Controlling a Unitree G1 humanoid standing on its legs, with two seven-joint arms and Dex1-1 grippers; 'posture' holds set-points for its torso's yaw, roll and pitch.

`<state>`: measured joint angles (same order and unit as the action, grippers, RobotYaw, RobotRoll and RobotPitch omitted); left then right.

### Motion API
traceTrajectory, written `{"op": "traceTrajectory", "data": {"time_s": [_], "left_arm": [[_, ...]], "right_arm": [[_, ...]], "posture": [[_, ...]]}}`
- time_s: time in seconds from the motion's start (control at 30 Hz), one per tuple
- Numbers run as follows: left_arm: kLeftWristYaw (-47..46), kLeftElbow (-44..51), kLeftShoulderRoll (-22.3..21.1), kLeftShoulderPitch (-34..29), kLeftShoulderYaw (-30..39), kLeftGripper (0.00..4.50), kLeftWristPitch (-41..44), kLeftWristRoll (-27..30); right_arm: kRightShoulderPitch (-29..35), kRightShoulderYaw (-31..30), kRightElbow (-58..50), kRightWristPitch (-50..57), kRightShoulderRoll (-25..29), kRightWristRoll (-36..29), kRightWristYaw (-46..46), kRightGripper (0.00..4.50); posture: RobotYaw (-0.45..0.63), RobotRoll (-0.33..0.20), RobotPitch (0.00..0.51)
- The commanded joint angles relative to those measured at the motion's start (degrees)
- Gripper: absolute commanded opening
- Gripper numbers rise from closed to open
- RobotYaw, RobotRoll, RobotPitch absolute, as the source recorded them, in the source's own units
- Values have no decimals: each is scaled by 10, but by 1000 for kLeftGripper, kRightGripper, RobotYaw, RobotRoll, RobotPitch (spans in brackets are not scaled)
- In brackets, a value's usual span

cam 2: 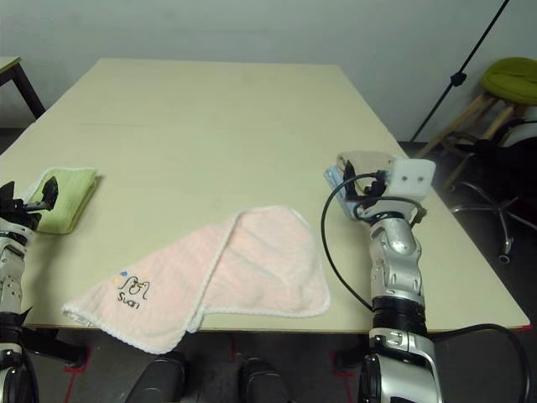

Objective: Fold the towel and set it aside.

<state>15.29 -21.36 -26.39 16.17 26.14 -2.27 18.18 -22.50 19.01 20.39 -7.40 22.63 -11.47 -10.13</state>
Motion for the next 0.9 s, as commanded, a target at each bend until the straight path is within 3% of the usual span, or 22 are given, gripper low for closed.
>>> {"op": "traceTrajectory", "data": {"time_s": [0.03,0.33,0.6,0.8,0.9], "left_arm": [[-2,4,-1,-4,-3,4500,9,-1],[-1,32,-10,9,-1,4500,9,3],[8,46,0,17,-5,4500,16,15],[50,48,-13,-3,-6,4500,20,27],[94,54,-43,4,-3,4500,39,45]], "right_arm": [[11,-1,-10,1,-3,-2,-3,4471],[5,-4,-31,12,6,-9,-23,4471],[22,-4,-40,34,8,-19,-55,4471],[21,-8,-52,49,21,-30,-90,4471],[14,-11,-75,80,27,-43,-109,4471]], "posture": [[201,0,72],[213,0,87],[182,0,67],[139,0,59],[145,0,67]]}}
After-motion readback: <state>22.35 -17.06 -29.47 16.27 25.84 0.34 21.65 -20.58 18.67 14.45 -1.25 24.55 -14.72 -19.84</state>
